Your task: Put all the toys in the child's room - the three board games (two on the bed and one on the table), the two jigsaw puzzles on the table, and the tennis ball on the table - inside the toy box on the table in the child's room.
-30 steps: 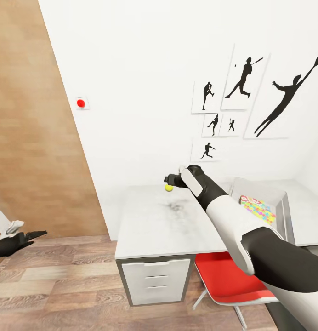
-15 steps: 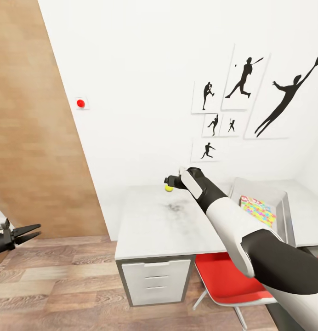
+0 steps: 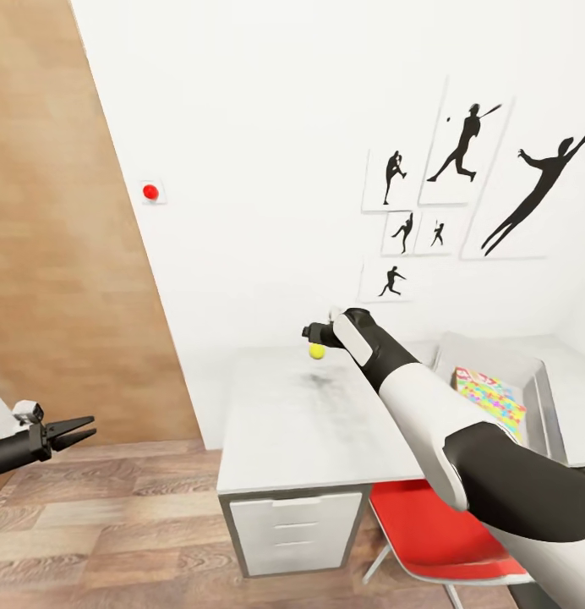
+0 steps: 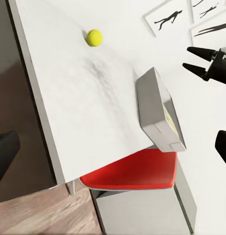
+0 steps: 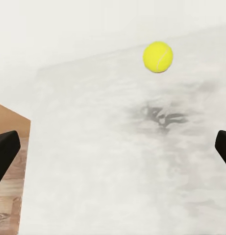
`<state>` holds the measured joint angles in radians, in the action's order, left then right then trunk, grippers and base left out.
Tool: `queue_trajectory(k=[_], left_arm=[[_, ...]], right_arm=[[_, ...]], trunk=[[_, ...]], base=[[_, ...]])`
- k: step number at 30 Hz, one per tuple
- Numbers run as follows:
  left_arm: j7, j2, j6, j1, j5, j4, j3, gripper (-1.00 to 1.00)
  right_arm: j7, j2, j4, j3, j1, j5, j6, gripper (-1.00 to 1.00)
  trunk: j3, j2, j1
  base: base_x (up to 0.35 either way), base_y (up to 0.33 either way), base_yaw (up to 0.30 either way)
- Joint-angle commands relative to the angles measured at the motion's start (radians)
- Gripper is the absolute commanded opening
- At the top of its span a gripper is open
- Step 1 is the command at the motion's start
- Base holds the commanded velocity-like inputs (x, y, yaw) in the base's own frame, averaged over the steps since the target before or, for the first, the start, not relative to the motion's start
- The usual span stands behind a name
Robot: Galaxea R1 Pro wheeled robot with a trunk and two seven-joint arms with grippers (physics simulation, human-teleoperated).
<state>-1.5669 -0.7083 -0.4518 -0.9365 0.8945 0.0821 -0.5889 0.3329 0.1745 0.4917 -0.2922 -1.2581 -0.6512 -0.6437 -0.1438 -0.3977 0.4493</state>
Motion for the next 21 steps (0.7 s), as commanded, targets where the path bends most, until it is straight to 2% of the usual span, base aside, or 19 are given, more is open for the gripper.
queue_trajectory(k=[1, 6, 18, 21], left_arm=[[-0.004, -0.001, -0.01, -0.001, 0.006, 0.001, -0.011, 1.0], [-0.004, 0.0, -0.008, -0.001, 0.006, 0.001, -0.016, 1.0], [-0.004, -0.002, -0.007, -0.001, 0.006, 0.001, -0.017, 1.0], [-0.004, -0.001, -0.007, -0.001, 0.006, 0.001, -0.017, 1.0]], right_arm=[[0.009, 0.0, 0.001, -0.004, -0.001, -0.011, -0.002, 1.0], [0.009, 0.0, 0.001, -0.004, -0.001, -0.014, -0.002, 1.0], [0.01, 0.0, 0.001, -0.004, -0.001, -0.017, -0.002, 1.0], [0.01, 0.0, 0.001, -0.004, -0.001, -0.015, -0.002, 1.0]], trunk=[[-0.002, -0.002, 0.001], [-0.002, -0.002, 0.001], [-0.002, -0.002, 0.001], [-0.002, -0.002, 0.001]], base=[[0.012, 0.194, -0.055], [0.005, 0.21, -0.16], [0.001, 0.101, -0.265], [0.0, 0.061, -0.154]])
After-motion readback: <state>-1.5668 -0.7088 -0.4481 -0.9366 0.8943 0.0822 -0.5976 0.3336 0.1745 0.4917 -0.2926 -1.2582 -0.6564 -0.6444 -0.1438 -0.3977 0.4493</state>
